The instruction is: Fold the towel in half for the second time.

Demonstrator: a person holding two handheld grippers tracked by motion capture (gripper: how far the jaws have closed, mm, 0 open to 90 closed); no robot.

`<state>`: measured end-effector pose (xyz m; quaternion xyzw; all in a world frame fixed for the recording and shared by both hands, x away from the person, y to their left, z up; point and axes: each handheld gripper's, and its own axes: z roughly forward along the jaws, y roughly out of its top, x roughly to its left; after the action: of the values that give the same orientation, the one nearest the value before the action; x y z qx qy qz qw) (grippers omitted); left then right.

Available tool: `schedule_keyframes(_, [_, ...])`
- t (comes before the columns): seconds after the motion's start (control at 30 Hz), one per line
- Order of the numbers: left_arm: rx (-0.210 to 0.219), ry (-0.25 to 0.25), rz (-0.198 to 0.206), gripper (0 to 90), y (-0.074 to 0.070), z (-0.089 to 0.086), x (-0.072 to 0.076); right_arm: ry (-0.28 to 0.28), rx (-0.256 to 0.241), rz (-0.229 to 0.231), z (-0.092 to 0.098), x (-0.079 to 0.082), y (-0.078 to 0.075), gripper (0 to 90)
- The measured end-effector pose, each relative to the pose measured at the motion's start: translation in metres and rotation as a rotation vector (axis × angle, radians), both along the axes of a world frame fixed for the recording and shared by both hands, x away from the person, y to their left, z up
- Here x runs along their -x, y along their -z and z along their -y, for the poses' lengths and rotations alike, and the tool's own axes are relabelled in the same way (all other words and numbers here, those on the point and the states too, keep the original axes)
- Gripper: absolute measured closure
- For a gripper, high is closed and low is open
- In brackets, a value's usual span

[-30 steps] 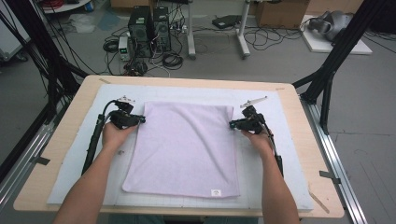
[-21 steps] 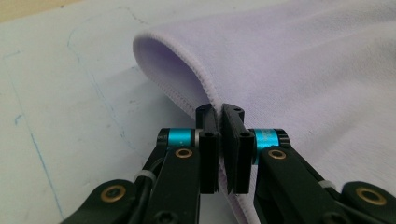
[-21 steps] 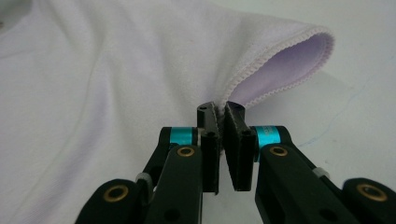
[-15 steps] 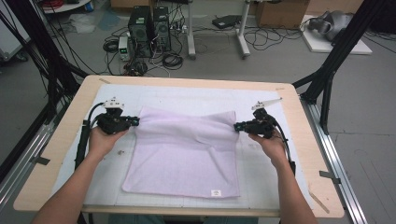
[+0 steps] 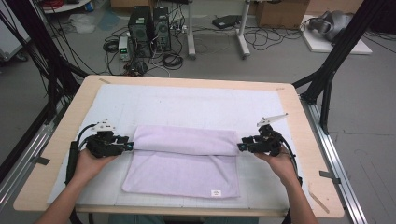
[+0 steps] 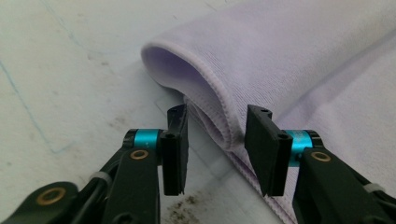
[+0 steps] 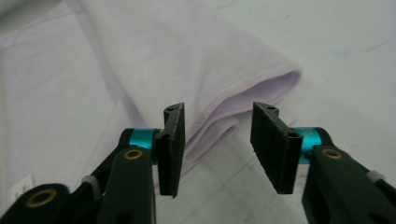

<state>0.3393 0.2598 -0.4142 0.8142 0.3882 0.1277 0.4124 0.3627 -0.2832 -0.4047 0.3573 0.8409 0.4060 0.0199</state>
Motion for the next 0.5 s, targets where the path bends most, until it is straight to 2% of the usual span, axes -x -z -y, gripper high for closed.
schedule_keyframes(0.1, [0.009,-0.021,0.018,54.6,-0.008,0.001,-0.013,0.025,0.014,0.049,-0.006,-0.010,-0.010,46.9])
schedule_keyframes(0.13, [0.016,-0.028,0.011,53.3,-0.009,0.002,-0.019,0.024,0.019,0.069,-0.008,-0.014,-0.012,45.9])
schedule_keyframes(0.2, [0.020,-0.047,0.003,51.8,-0.008,0.004,-0.031,0.029,0.037,0.082,-0.015,-0.023,-0.014,43.5])
schedule_keyframes(0.23, [0.027,-0.058,0.009,51.5,-0.007,0.005,-0.037,0.037,0.046,0.077,-0.018,-0.028,-0.013,42.6])
schedule_keyframes(0.3, [0.019,-0.069,-0.020,49.8,-0.003,0.008,-0.049,0.040,0.048,0.076,-0.023,-0.039,-0.008,41.2])
schedule_keyframes(0.37, [0.011,-0.074,-0.027,48.6,0.000,0.013,-0.058,0.045,0.062,0.070,-0.026,-0.045,-0.003,40.9])
schedule_keyframes(0.43, [0.017,-0.078,-0.019,47.9,0.004,0.018,-0.065,0.048,0.064,0.056,-0.028,-0.050,0.003,40.9])
schedule_keyframes(0.47, [0.008,-0.075,-0.018,47.7,0.006,0.020,-0.068,0.051,0.072,0.050,-0.028,-0.052,0.006,40.9])
schedule_keyframes(0.5, [-0.004,-0.068,-0.036,46.9,0.008,0.022,-0.072,0.058,0.076,0.043,-0.028,-0.053,0.010,40.9])
